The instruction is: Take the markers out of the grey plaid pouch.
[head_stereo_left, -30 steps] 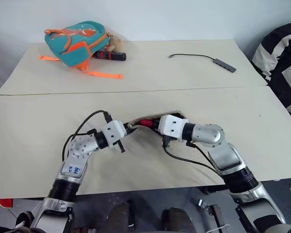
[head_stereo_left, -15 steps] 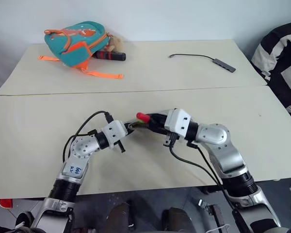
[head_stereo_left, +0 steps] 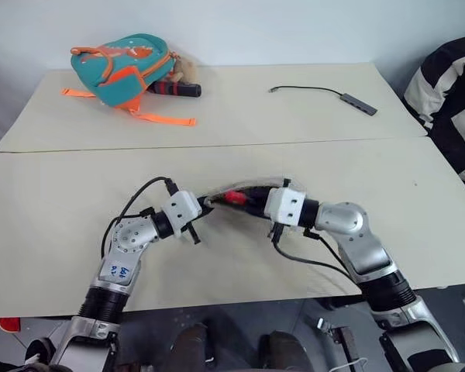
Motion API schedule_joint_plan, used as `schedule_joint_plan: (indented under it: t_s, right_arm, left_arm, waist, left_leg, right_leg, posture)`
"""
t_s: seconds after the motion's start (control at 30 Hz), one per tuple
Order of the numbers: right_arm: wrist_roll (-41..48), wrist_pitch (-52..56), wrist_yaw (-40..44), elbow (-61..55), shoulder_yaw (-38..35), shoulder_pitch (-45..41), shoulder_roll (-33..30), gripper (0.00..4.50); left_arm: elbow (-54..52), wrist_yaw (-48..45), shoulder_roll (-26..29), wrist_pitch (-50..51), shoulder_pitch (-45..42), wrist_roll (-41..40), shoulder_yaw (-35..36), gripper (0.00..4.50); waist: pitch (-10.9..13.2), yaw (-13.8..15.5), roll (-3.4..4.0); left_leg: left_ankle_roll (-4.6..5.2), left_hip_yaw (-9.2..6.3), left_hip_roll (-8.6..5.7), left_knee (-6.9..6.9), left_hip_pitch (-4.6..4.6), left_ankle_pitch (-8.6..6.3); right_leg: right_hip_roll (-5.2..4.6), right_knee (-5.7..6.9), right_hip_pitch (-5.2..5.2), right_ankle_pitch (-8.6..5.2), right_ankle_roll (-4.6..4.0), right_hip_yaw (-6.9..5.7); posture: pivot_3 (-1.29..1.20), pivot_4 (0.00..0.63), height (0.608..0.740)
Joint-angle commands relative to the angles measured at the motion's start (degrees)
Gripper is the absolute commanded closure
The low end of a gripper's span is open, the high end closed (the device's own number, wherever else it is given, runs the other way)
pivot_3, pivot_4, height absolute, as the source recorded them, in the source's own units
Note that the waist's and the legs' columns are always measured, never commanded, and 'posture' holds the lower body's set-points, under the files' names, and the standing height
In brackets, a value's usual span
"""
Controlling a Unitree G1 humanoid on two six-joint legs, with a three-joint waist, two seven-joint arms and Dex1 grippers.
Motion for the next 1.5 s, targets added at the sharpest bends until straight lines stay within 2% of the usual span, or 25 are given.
schedule_joint_plan:
  t_s: [0.03, 0.33, 0.4, 0.63, 0.7, 0.77, 1.03, 1.13, 1.27, 1.37, 1.5]
  right_arm:
    - [-2.68, -4.93, -0.18, 0.56, -0.19, -2.17, -2.18, 3.78]
    - [-3.52, -3.64, -0.46, 2.03, 0.34, -2.61, -1.93, 3.78]
    - [-3.99, -0.72, -1.1, 2.18, 0.14, -3.04, -1.42, 3.78]
    - [-4.58, 2.34, -1.19, 0.71, 0.24, -2.37, -1.38, 1.55]
    - [-4.54, 2.59, -0.41, 0.57, 0.42, -2.11, -1.84, 1.55]
    - [-4.43, 3.27, -0.74, 0.53, 0.05, -2.07, -1.59, 1.89]
    - [-11.18, 2.81, -5.52, 2.48, 1.84, -4.33, -0.06, 4.46]
    - [-12.97, 2.34, -6.12, 2.78, 3.11, -4.63, 0.24, 4.46]
    - [-14.64, 5.08, -6.26, 1.88, 3.74, -6.5, 1.23, 4.46]
    - [-12.71, 10.07, -4.8, 0.73, 3.09, -8.11, 2.65, 4.46]
    - [-15.99, 16.12, -1.55, -0.78, 5.52, -9.18, 1.23, 3.23]
  left_arm:
    - [-2.34, 0.29, 0.56, -0.47, -0.03, -0.53, 1.04, 4.5]
    - [-2.6, 0.02, 0.45, -0.45, 0.4, -0.71, 0.62, 4.5]
    - [-3.0, -0.21, 0.24, -0.44, 0.52, -0.96, 0.4, 4.5]
    - [-3.31, -0.46, 0.3, -0.24, 0.64, -0.96, 0.43, 4.5]
    - [-3.29, -0.45, 0.35, -0.29, 0.66, -0.93, 0.51, 4.5]
    - [-3.24, -0.42, 0.39, -0.35, 0.66, -0.86, 0.55, 4.5]
    - [-3.43, -0.71, 0.08, -0.15, 0.76, -1.33, 0.42, 4.5]
    - [-3.56, -0.93, -0.18, 0.2, 0.73, -1.93, 0.51, 4.5]
    - [-5.72, -2.18, -1.56, 7.12, 0.12, -8.58, 2.74, 4.5]
    - [-6.08, -4.2, -1.07, 10.88, -0.43, -11.18, 3.52, 4.5]
    - [-5.37, -6.73, -0.41, 15.03, -1.53, -14.47, 4.95, 4.5]
  waist:
    - [0.0, 0.02, 0.0]
    - [0.0, 0.05, 0.0]
    - [0.0, 0.06, 0.0]
    - [0.0, 0.06, 0.0]
    - [0.0, 0.06, 0.0]
    - [0.0, 0.06, 0.0]
    - [0.0, 0.01, 0.0]
    - [0.0, 0.04, 0.0]
    - [0.0, -0.05, 0.0]
    - [0.0, -0.08, 0.0]
    - [0.0, 0.07, 0.0]
  left_leg:
    - [0.0, 0.0, 0.0, 0.02, 0.0, 0.0]
    - [0.01, -0.03, 0.0, 0.06, 0.0, 0.0]
    - [0.0, -0.03, 0.0, 0.06, 0.0, 0.0]
    - [0.0, -0.04, 0.0, 0.07, 0.0, 0.0]
    - [0.0, -0.04, 0.0, 0.06, 0.0, 0.0]
    - [0.0, -0.04, 0.0, 0.06, 0.0, 0.0]
    - [0.0, -0.03, 0.01, 0.06, 0.0, 0.0]
    - [0.0, -0.04, 0.01, 0.07, 0.0, 0.0]
    - [0.0, -0.03, 0.01, 0.07, 0.0, 0.0]
    - [0.0, -0.04, 0.03, 0.07, 0.01, 0.0]
    - [0.0, -0.03, 0.04, 0.07, 0.0, 0.0]
  right_leg:
    - [0.0, 0.01, 0.0, 0.0, 0.0, 0.0]
    - [0.0, 0.0, 0.05, 0.0, 0.0, -0.02]
    - [0.0, 0.0, 0.05, 0.0, 0.0, -0.02]
    - [0.0, 0.0, 0.06, 0.0, 0.0, -0.02]
    - [0.0, 0.0, 0.05, 0.0, 0.0, -0.02]
    - [0.0, 0.0, 0.05, 0.0, 0.0, -0.02]
    - [0.0, 0.02, 0.04, 0.0, 0.0, -0.02]
    - [0.0, 0.02, 0.04, 0.0, 0.0, -0.01]
    - [0.01, 0.03, 0.04, 0.0, 0.0, 0.0]
    - [0.03, 0.07, 0.02, 0.0, 0.0, 0.02]
    - [0.07, 0.05, 0.02, 0.0, 0.0, 0.03]
  posture:
    - [0.0, 0.15, 0.74]
    - [0.0, 0.15, 0.74]
    - [0.0, 0.15, 0.74]
    - [0.0, 0.15, 0.74]
    - [0.0, 0.15, 0.74]
    - [0.0, 0.15, 0.74]
    - [0.0, 0.15, 0.74]
    - [0.0, 0.15, 0.74]
    - [0.0, 0.15, 0.74]
    - [0.0, 0.15, 0.74]
    - [0.0, 0.15, 0.74]
